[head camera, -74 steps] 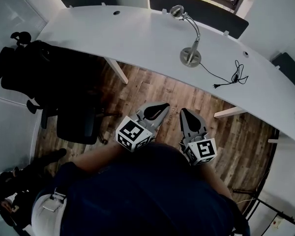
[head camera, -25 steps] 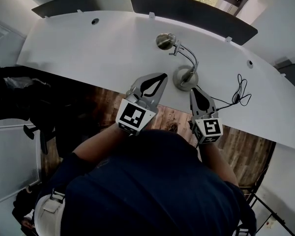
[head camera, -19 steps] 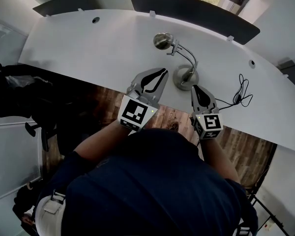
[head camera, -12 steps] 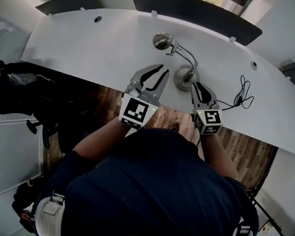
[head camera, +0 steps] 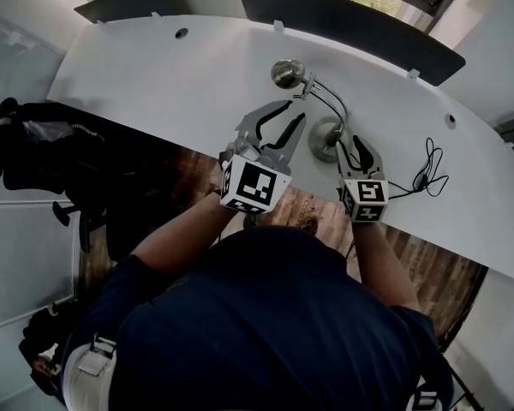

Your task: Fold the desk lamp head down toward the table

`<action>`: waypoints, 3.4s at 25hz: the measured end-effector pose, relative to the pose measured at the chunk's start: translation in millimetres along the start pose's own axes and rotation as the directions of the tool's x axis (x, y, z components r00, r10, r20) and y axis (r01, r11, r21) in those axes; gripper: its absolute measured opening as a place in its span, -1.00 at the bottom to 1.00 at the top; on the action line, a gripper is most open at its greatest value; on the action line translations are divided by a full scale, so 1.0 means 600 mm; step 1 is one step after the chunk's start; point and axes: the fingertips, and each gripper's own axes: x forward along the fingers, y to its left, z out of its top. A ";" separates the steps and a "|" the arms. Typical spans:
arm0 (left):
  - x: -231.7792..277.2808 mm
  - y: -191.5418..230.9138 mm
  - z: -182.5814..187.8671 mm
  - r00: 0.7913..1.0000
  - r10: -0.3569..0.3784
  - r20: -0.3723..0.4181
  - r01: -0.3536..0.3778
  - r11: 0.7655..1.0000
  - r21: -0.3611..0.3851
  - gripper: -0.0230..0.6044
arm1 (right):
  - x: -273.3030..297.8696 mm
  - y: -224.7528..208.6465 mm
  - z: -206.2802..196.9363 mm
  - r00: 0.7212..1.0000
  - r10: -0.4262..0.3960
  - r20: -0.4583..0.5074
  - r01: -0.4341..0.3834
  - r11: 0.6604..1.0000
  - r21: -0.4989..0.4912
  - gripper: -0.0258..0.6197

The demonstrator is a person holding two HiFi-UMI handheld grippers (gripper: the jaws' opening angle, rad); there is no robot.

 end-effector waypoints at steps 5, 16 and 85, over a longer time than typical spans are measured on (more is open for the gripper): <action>0.021 0.004 0.006 1.000 0.029 -0.008 -0.028 0.998 0.058 -0.61 | 0.022 -0.004 -0.010 1.000 0.004 -0.011 -0.004 1.000 -0.023 -0.41; 0.054 0.005 0.000 0.994 0.098 -0.039 -0.086 0.968 0.235 -0.61 | 0.065 -0.012 -0.014 0.999 0.008 -0.032 -0.010 0.998 -0.062 -0.41; 0.146 -0.104 -0.351 0.889 -0.122 -0.442 0.115 0.992 -0.042 -0.74 | 0.088 -0.019 -0.031 0.996 -0.041 -0.078 0.031 0.991 -0.134 -0.55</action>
